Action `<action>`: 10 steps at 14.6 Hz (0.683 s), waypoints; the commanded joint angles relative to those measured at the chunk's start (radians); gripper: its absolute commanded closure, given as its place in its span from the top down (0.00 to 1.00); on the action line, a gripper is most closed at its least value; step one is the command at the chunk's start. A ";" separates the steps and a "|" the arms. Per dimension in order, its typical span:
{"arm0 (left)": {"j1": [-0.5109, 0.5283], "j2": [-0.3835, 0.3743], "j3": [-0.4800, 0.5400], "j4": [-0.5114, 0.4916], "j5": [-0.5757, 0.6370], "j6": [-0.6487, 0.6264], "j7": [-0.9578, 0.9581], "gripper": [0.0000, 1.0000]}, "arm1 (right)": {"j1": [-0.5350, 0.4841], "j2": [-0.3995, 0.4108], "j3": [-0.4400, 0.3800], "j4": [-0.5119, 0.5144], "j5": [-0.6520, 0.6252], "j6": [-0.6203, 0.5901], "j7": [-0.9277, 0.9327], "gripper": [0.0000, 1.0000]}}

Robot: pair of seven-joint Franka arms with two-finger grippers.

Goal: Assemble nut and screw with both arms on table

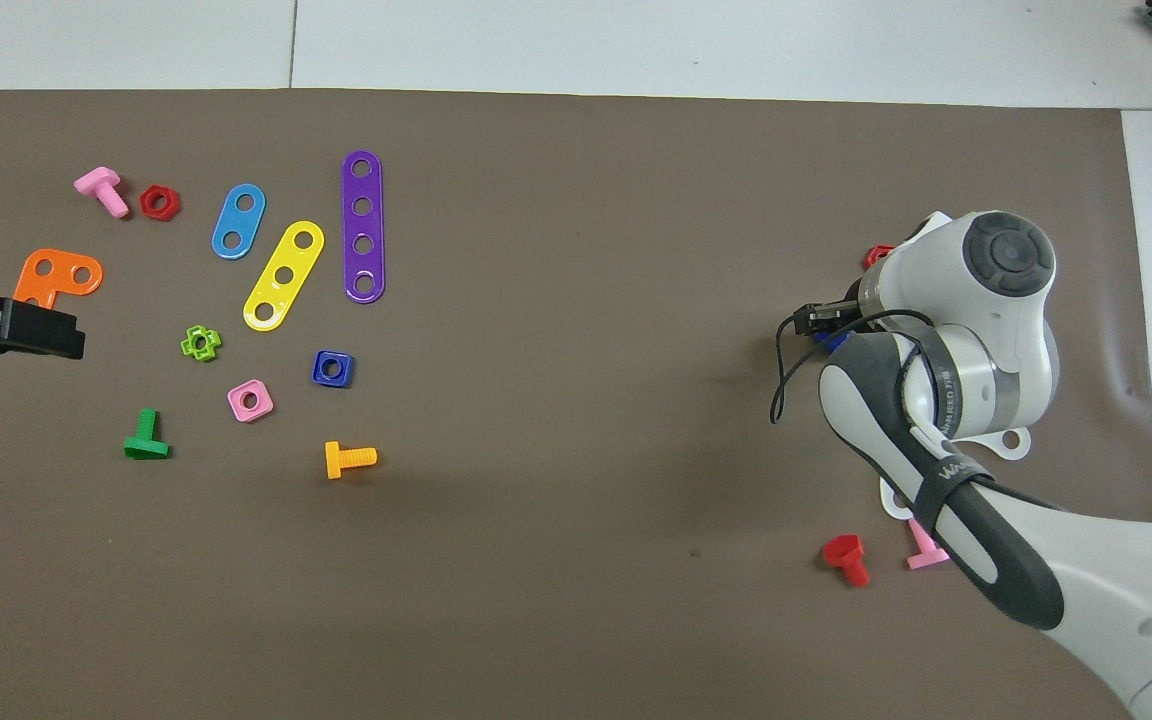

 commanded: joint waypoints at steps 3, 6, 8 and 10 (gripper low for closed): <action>-0.074 -0.017 -0.002 -0.130 -0.018 0.127 -0.033 1.00 | -0.014 -0.028 0.004 -0.036 -0.014 0.022 -0.075 0.40; -0.131 0.055 -0.002 -0.176 -0.024 0.252 -0.079 0.98 | -0.023 -0.031 0.006 -0.036 -0.012 0.016 -0.115 0.00; -0.168 0.115 -0.002 -0.182 -0.026 0.313 -0.126 0.96 | -0.011 -0.042 0.006 -0.020 -0.009 0.013 -0.101 0.00; -0.172 0.155 -0.003 -0.197 -0.026 0.394 -0.116 0.95 | -0.005 -0.056 0.012 -0.008 -0.006 0.004 -0.054 0.00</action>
